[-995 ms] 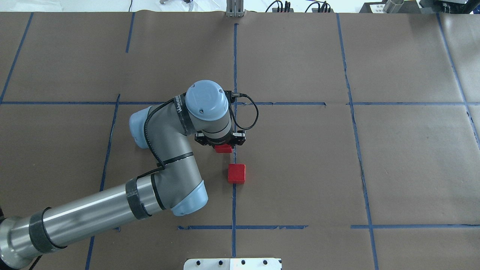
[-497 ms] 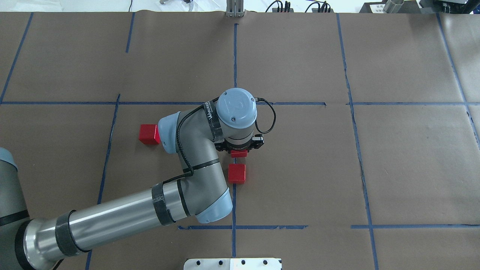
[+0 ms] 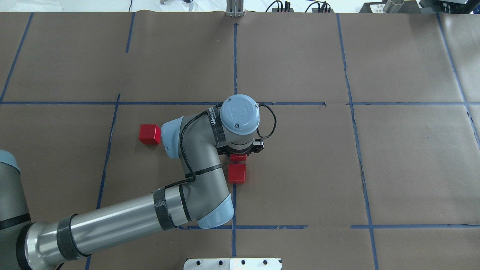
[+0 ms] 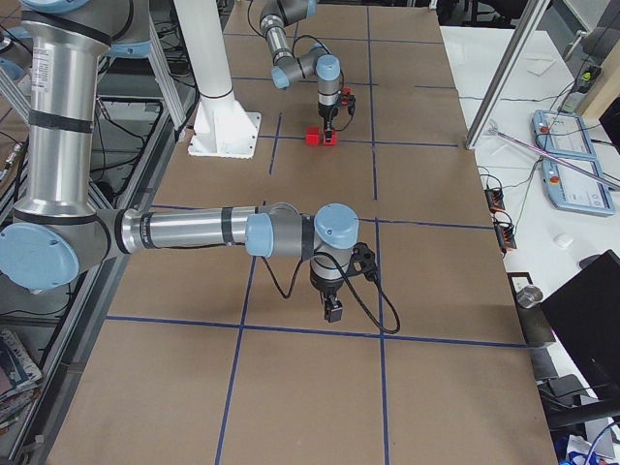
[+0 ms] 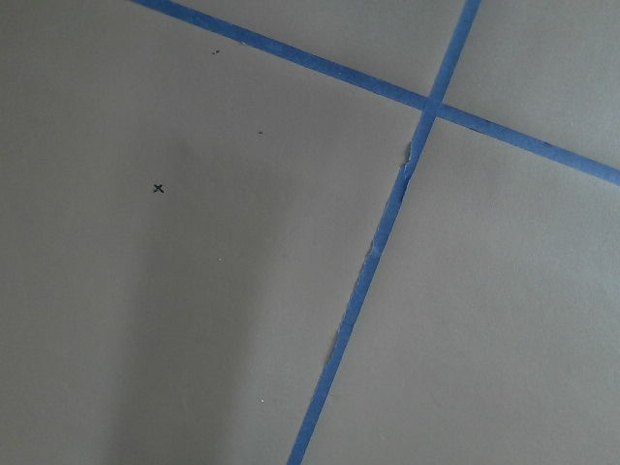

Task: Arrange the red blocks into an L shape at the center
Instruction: 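Carry the cube with the left gripper beside the placed cube, farther from robot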

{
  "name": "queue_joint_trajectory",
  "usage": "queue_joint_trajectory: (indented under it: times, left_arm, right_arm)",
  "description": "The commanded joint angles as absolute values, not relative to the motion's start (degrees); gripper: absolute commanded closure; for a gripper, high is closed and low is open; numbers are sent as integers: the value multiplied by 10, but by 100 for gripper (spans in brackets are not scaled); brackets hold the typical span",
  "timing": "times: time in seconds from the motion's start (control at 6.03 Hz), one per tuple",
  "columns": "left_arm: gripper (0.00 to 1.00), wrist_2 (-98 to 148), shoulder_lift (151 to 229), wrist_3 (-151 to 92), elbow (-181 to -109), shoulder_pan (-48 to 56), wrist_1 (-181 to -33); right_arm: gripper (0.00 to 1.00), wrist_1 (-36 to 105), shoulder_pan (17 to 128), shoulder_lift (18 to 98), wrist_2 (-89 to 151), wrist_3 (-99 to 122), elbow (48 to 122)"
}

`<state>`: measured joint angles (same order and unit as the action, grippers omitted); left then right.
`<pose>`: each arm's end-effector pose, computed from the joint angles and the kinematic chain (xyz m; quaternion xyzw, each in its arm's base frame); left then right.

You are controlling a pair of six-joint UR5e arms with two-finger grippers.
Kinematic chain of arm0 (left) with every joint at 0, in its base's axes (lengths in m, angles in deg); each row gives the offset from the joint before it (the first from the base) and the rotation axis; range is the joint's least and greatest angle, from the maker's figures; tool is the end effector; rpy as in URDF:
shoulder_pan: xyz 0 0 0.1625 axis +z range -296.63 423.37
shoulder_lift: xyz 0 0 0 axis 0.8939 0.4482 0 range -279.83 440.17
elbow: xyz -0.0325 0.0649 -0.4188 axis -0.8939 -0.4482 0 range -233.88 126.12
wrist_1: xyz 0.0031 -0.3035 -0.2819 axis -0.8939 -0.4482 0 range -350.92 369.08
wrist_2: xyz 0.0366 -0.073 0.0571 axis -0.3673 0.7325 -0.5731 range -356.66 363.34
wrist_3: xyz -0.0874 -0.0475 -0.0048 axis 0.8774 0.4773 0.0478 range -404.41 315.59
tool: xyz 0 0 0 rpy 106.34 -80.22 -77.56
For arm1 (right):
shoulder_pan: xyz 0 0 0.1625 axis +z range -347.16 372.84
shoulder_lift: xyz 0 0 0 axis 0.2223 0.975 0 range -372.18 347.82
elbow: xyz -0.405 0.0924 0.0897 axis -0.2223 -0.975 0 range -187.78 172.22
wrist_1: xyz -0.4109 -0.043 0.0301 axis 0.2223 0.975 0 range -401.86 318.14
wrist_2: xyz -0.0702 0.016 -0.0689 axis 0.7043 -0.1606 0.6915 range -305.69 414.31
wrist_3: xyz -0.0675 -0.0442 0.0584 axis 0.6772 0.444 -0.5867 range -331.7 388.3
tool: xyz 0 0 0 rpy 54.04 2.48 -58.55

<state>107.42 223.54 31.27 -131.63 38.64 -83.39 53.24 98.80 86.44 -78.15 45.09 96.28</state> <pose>0.6586 -0.4234 0.1594 0.0160 0.3853 -0.0383 0.9218 0.0357 -0.4305 0.6184 0.0430 -0.3596 -0.1696 0.9166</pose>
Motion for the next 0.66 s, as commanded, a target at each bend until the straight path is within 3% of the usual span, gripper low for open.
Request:
queue_joint_trajectory:
  times: [0.0, 0.5]
  left_arm:
    - [83, 1077, 2225, 308, -1322, 387, -835]
    - [83, 1080, 2210, 303, -1354, 389, -835]
  right_arm:
    - [1, 532, 988, 864, -781, 452, 963]
    - [1, 532, 988, 864, -780, 452, 962]
